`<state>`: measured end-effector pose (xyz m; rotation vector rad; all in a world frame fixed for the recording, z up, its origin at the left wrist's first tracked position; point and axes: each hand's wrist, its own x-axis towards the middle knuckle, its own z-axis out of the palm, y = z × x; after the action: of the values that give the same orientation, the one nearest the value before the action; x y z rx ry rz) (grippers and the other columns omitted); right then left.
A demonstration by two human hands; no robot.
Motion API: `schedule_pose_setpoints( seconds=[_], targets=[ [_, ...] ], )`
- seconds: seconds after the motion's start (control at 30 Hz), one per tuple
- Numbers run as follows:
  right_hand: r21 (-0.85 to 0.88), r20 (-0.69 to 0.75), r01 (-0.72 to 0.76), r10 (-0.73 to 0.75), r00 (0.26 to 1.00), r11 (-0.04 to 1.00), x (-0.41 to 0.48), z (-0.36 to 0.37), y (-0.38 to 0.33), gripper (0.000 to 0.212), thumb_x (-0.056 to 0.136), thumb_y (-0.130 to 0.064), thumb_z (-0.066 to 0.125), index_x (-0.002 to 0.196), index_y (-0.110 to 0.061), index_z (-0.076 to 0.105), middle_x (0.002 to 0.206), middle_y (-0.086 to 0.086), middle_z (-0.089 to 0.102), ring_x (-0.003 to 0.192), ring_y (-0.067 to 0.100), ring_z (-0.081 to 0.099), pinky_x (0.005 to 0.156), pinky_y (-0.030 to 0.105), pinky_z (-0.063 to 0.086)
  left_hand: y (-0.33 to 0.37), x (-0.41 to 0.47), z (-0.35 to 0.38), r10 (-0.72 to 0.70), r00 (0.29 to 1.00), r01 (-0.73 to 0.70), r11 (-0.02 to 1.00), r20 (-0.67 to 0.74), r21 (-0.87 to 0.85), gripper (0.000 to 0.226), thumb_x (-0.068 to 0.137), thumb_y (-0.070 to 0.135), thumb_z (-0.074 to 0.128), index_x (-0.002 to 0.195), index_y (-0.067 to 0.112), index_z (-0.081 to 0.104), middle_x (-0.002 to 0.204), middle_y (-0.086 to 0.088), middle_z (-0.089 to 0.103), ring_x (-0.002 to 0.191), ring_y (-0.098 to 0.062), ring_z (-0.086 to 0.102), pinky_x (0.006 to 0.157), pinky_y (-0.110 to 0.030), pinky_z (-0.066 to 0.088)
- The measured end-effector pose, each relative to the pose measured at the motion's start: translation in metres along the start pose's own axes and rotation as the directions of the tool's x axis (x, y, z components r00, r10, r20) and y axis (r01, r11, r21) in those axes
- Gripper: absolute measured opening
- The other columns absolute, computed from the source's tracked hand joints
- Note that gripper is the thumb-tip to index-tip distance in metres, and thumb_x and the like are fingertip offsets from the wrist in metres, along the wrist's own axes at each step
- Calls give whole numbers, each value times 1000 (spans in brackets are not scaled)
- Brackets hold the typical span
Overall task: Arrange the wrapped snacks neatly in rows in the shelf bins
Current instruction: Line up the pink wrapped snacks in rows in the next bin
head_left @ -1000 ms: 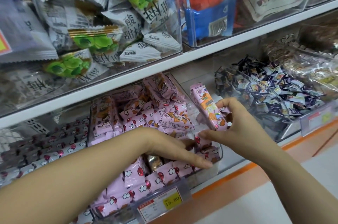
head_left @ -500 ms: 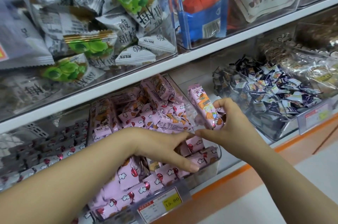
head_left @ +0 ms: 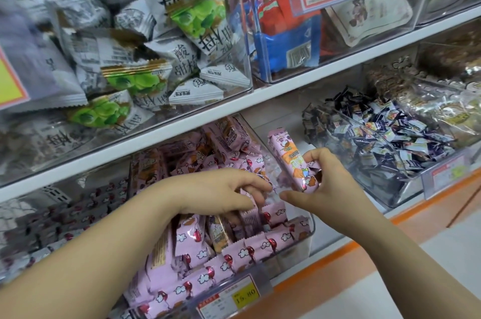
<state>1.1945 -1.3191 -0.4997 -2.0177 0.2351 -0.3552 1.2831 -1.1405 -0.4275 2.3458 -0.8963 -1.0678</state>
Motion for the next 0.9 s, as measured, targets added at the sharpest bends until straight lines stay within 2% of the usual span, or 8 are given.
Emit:
schedule_pose_setpoints(
  seconds=[0.17,0.23,0.37,0.53,0.6,0.67,0.77,0.9],
  targets=[
    [2,-2,-6,6,1000,1000,0,0,0,55,63,-31,84,97,-31,40,104,3,55,82,16,53,60,17,34,-3,-1,1,90,988,-96,994,-123,-50,48,90,-4,46,127,25,52,117,8,58,48,0,48,54,-12,43],
    [-1,-6,-1,1,1000,1000,0,0,-1,54,63,-31,85,93,-32,40,103,2,54,80,16,53,59,18,35,-7,-1,1,116,984,-121,992,-138,-31,49,87,-4,48,124,28,54,115,11,60,46,-3,38,49,-13,38],
    [0,-5,4,-4,1000,1000,-1,0,-2,52,64,-30,84,90,-32,40,102,3,55,78,15,55,59,21,38,-13,-3,-2,148,965,-169,982,-214,-85,49,82,-6,50,114,29,58,107,17,66,57,-7,44,61,-22,41],
    [23,-2,10,-10,1000,1000,-1,0,-2,49,65,-28,84,88,-33,41,103,4,56,82,18,58,63,25,42,-16,-5,-6,152,925,-217,964,-347,-156,43,76,0,49,101,31,65,107,13,69,100,-35,62,89,-49,46],
    [22,-3,12,-12,1000,1000,0,0,-3,49,66,-28,83,89,-33,41,104,4,55,82,18,58,64,26,43,-17,-2,-5,140,895,-246,947,-423,-207,39,78,2,50,96,31,67,104,9,70,96,-42,60,88,-48,44],
    [26,-4,16,-16,1000,1000,0,0,-2,48,67,-27,83,89,-33,40,104,4,55,82,19,57,66,28,45,-17,2,-1,151,859,-269,946,-489,-181,38,78,8,50,93,39,66,102,13,71,93,-35,59,86,-43,43],
    [27,-7,26,-26,1000,999,0,0,-1,48,68,-26,82,89,-35,39,105,4,54,84,20,56,66,26,43,-14,8,6,176,799,-289,951,-575,-111,41,73,19,48,89,55,62,103,26,67,98,-39,61,88,-47,47],
    [46,-2,29,-29,1000,999,-1,-1,0,47,69,-27,81,90,-35,40,107,2,52,87,19,58,67,26,45,-14,10,4,167,717,-313,945,-677,-99,41,83,17,51,89,56,60,101,31,66,91,-44,61,84,-51,48]
  ],
)
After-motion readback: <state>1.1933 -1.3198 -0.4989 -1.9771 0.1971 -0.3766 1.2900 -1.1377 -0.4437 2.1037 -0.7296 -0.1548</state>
